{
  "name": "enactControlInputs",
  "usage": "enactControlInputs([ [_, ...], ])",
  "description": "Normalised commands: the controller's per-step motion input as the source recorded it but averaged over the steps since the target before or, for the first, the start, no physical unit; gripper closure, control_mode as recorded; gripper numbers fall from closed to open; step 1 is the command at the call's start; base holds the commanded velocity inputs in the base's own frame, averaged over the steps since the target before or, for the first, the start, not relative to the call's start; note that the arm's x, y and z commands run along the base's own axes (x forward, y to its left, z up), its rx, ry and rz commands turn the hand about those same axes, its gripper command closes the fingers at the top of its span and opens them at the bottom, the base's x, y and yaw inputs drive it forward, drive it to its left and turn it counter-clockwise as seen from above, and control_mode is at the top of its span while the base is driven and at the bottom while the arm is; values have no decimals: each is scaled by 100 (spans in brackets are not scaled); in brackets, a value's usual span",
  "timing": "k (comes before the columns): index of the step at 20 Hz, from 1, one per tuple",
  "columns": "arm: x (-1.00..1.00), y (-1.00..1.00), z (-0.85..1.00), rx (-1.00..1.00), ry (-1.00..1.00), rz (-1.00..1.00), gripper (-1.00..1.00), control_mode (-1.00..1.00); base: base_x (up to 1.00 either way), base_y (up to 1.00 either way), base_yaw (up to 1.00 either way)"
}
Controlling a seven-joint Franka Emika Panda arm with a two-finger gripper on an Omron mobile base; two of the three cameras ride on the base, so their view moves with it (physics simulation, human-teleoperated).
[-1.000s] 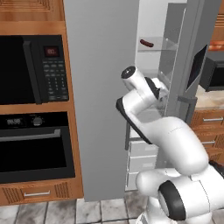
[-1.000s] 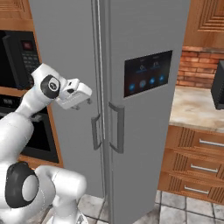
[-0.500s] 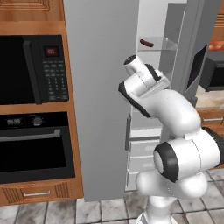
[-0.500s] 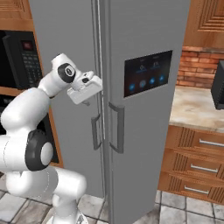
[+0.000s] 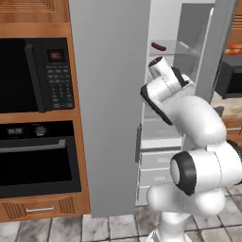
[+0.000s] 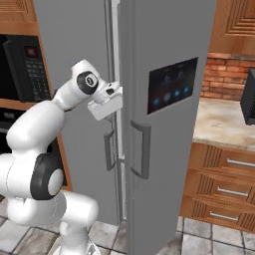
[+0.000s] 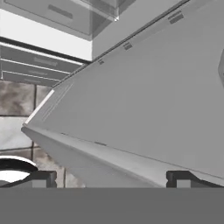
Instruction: Move the hot dog bun to the plate on the dining table and place the condiment next to that plate. Then navigate to the fridge and take the sausage and place it on the plate as well.
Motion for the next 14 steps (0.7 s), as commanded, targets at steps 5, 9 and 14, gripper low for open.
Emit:
enactControlInputs([
  [5,-58,-80,0,4,-2,0,-100,-100,0,0,0],
  [9,-38,-95,0,9,0,0,-100,-100,0,0,0],
  [14,-16,-79,0,9,0,0,-100,-100,0,0,0],
])
